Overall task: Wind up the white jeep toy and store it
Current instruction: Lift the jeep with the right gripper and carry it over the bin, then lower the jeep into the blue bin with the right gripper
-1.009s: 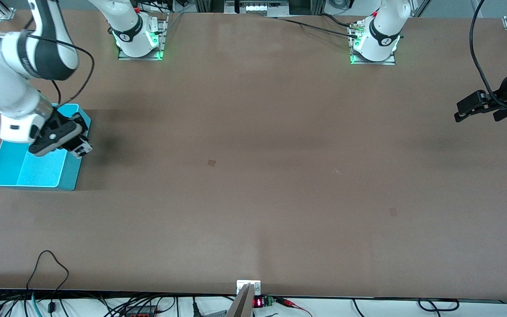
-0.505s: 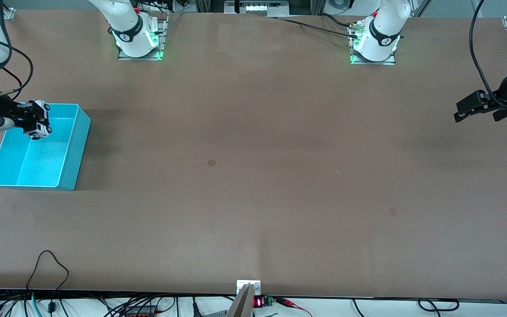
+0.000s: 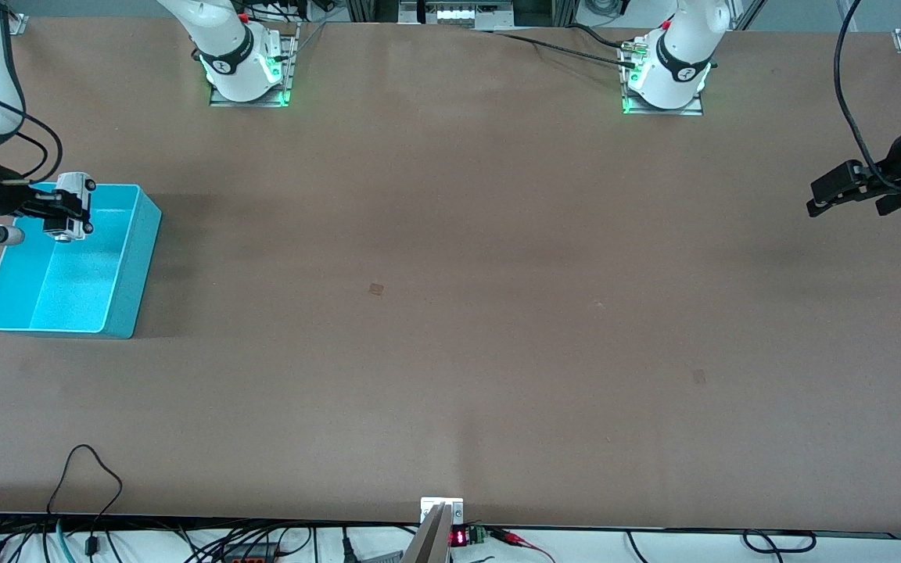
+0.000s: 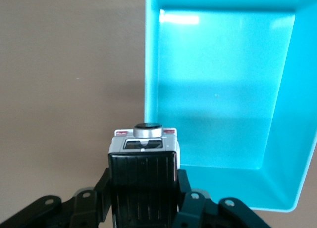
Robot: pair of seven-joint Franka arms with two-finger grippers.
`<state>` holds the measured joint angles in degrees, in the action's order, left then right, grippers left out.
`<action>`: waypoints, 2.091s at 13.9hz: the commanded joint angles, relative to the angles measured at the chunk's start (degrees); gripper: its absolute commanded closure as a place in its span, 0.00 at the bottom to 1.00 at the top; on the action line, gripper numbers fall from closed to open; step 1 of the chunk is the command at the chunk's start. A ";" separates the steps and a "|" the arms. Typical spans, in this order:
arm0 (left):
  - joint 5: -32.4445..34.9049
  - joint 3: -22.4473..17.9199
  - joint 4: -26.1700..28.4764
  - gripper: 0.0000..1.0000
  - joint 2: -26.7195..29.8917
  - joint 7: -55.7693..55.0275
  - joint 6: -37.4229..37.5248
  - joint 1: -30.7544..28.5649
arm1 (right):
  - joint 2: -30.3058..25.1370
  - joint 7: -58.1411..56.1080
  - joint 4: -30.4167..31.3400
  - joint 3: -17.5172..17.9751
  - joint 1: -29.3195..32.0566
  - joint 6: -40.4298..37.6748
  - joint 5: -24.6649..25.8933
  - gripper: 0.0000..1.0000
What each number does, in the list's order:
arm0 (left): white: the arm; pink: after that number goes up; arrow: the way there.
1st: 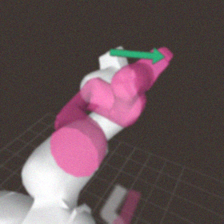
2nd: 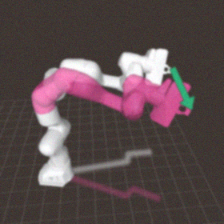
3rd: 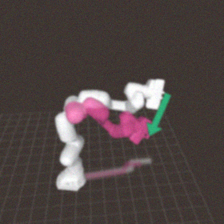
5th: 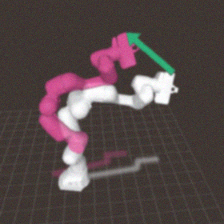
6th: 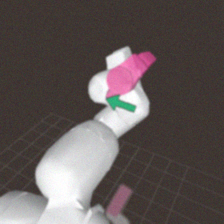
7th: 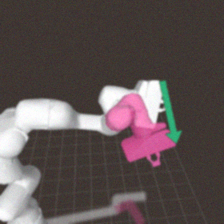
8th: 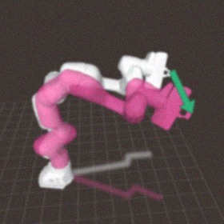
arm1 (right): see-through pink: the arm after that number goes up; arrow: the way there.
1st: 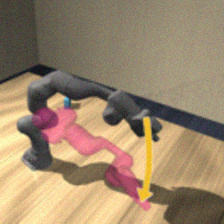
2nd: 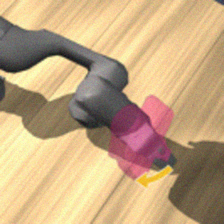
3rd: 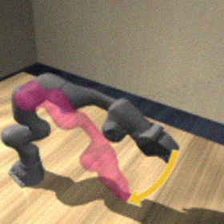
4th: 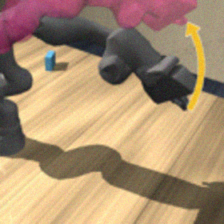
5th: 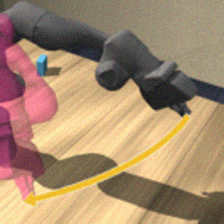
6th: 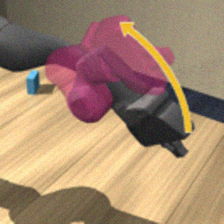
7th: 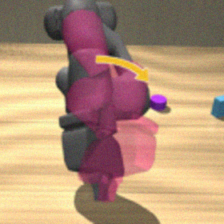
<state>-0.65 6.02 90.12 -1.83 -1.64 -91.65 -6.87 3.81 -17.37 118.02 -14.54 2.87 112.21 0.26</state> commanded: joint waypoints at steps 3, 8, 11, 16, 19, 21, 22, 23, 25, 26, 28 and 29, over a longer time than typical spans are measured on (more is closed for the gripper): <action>-1.19 0.31 0.40 0.00 0.51 0.59 0.24 -0.33 | 3.91 1.12 -1.22 0.04 2.40 1.69 2.54 1.00; -1.19 0.39 0.32 0.00 0.51 1.11 0.33 -0.25 | 9.19 0.85 -2.44 0.04 4.86 3.36 2.46 1.00; -1.19 0.39 0.32 0.00 0.51 1.11 0.33 0.19 | 12.35 0.23 -4.11 0.04 6.09 5.47 2.46 1.00; -1.19 0.48 0.40 0.00 0.42 1.20 0.33 0.28 | 17.18 0.23 -5.16 0.12 6.62 9.34 2.28 1.00; -1.19 0.48 0.40 0.00 0.34 1.20 0.33 0.37 | 19.73 -1.08 -5.43 0.12 7.33 12.85 2.46 1.00; -1.19 0.48 0.58 0.00 0.33 1.20 0.33 0.37 | 20.62 -1.35 -5.43 0.12 7.59 14.35 2.37 1.00; -1.19 0.48 0.67 0.00 0.33 1.20 0.33 0.37 | 21.23 -1.35 -5.43 0.12 7.85 14.53 2.20 1.00; -1.19 0.48 0.75 0.00 0.33 1.20 0.33 0.37 | 21.93 -1.35 -5.43 0.12 7.86 15.23 2.20 1.00; -1.19 0.48 0.67 0.00 0.34 1.20 0.33 0.37 | 22.99 -1.26 -5.43 0.30 7.86 16.46 2.11 0.99; -1.19 0.48 0.67 0.00 0.33 1.20 0.33 0.37 | 23.26 -1.26 -5.43 0.30 7.86 16.55 2.02 0.96; -1.19 0.48 0.67 0.00 0.33 1.20 0.33 0.37 | 23.43 -1.17 -5.43 0.39 7.86 16.64 1.93 0.96; -1.19 0.48 0.67 0.00 0.25 1.20 0.33 0.37 | 23.70 -1.17 -5.43 0.39 7.86 16.81 1.93 0.96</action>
<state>-0.65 6.68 90.29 -1.98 -1.60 -91.58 -6.61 27.18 -17.81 113.51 -14.90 9.83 129.03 2.26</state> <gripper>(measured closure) 0.000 0.458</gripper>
